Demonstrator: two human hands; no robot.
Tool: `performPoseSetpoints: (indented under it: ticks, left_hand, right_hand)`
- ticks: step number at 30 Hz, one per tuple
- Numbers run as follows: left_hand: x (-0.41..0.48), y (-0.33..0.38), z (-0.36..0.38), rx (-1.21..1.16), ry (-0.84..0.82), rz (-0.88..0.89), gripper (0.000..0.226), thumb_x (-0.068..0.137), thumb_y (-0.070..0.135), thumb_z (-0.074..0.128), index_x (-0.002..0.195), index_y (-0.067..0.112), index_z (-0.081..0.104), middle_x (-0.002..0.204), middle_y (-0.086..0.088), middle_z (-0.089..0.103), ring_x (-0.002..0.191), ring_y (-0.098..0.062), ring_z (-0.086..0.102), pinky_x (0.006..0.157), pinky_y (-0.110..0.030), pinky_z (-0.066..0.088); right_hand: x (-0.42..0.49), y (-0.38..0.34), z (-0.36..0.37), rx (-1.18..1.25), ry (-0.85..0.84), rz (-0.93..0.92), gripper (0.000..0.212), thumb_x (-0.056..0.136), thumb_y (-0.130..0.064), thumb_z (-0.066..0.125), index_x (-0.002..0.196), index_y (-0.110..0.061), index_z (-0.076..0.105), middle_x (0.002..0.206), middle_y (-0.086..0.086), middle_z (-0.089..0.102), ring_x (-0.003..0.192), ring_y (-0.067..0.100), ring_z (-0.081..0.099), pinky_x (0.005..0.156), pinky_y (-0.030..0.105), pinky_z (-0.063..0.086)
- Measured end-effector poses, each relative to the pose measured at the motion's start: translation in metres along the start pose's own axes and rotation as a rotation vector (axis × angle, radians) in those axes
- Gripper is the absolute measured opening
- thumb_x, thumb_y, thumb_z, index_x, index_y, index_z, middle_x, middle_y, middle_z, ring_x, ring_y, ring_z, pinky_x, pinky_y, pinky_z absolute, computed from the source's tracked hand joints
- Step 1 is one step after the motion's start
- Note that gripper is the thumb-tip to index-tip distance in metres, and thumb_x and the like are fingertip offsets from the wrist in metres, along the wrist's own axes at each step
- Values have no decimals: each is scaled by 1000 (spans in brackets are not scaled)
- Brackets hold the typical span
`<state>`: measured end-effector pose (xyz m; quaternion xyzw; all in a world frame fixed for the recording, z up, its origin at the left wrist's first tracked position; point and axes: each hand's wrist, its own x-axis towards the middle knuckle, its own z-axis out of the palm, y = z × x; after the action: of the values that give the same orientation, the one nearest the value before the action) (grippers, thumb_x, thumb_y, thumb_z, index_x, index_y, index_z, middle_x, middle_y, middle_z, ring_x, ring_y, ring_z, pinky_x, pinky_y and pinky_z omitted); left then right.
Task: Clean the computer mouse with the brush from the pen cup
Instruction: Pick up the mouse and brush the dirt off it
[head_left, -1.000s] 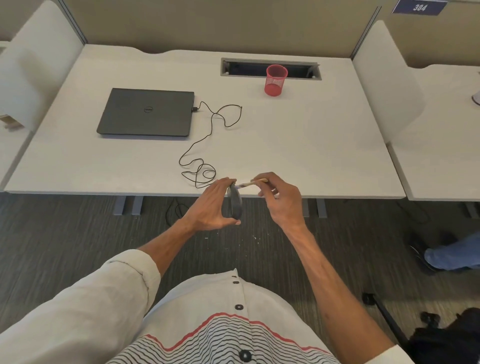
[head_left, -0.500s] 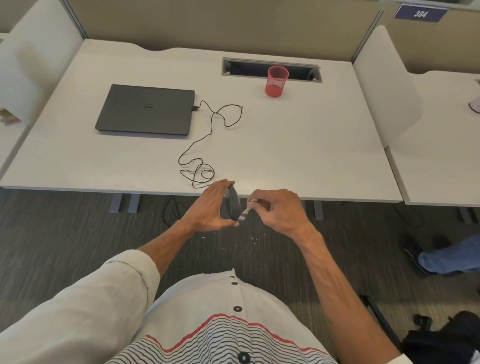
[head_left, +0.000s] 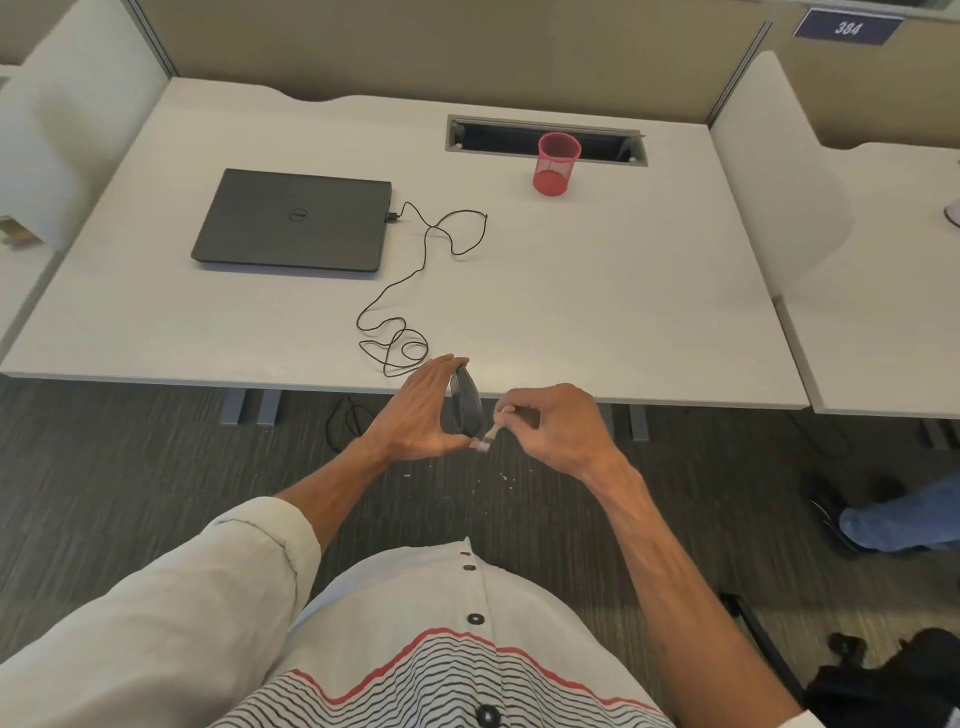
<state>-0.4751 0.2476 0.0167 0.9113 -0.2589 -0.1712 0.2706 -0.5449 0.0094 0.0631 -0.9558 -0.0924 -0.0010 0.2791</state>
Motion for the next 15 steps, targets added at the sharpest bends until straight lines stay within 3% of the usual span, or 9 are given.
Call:
performPoseSetpoints:
  ticks: [3,9,12,15]
  left_hand:
    - [3,1,-1,0,0,4,129,76,67,91,171,16,21,178,-8,26,166,-24,25,139,-49,25]
    - [6,0,-2,3,9,22,126,76,62,93,170,16,24,176,-6,29,164,-24,28,137,-45,27]
    - [7,0,-1,9,18,27,125,76,61,93,170,16,24,175,-6,30,163,-24,29,137,-45,27]
    - [8,-1,-1,9,17,28,123,78,60,92,170,16,24,176,-7,30,164,-24,28,137,-47,27]
  right_hand:
    - [0,1,-2,64,48,16,8,101,-36,75,98,-36,82,72,-25,68,62,-2,59,64,11,37]
    - [11,-9,1,54,282,24,17,104,-37,76,117,-31,85,114,-19,84,65,2,64,71,16,52]
    - [8,-11,4,4,239,-53,17,104,-34,77,117,-27,85,106,-13,86,70,4,71,71,23,59]
    - [3,-11,1,-29,108,-80,14,106,-36,74,114,-31,84,90,-18,81,68,6,68,66,23,53]
